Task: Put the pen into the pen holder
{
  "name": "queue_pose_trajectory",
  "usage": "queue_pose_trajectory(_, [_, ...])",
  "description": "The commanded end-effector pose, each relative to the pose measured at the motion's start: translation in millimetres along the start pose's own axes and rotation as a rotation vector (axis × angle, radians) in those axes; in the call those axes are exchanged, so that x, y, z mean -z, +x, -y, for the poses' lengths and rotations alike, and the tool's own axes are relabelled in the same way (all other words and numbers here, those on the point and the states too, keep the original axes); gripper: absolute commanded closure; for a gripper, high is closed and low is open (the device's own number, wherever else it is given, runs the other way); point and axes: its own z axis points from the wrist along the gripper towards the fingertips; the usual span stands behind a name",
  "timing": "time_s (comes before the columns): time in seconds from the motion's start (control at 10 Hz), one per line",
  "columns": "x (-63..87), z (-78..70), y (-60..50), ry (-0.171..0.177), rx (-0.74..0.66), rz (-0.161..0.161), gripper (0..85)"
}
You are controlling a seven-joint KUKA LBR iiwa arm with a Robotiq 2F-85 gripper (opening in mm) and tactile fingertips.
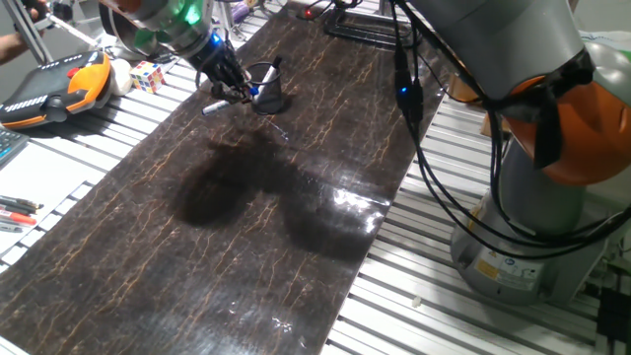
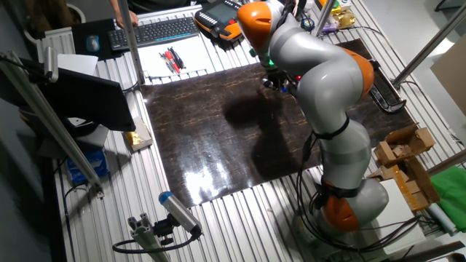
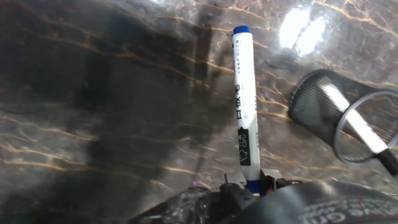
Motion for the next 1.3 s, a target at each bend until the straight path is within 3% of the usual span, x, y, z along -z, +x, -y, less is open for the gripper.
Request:
queue_pose_trajectory(0.0, [0.8,6.6,3.5,0.005,-0.002,-0.004,81.0])
queue_pose_trajectory(0.3, [-1.2,43.2,26.0,0.036,-0.011,-0.019,81.0])
queue_pose_trajectory(0.5, [-10.9,70.4,33.9,0.06,-0.019,-0.034,81.3])
queue_pose_trajectory(0.7, [-22.5,94.9,39.1,0.017,-0.009,-0.037,82.0])
queue_pose_trajectory(0.9, [-24.2,108.2,41.8,0.014,-0.015,-0.081,82.3])
queue_pose_trajectory(1.2, [-27.1,115.0,44.4,0.016,-0.018,-0.096,82.0])
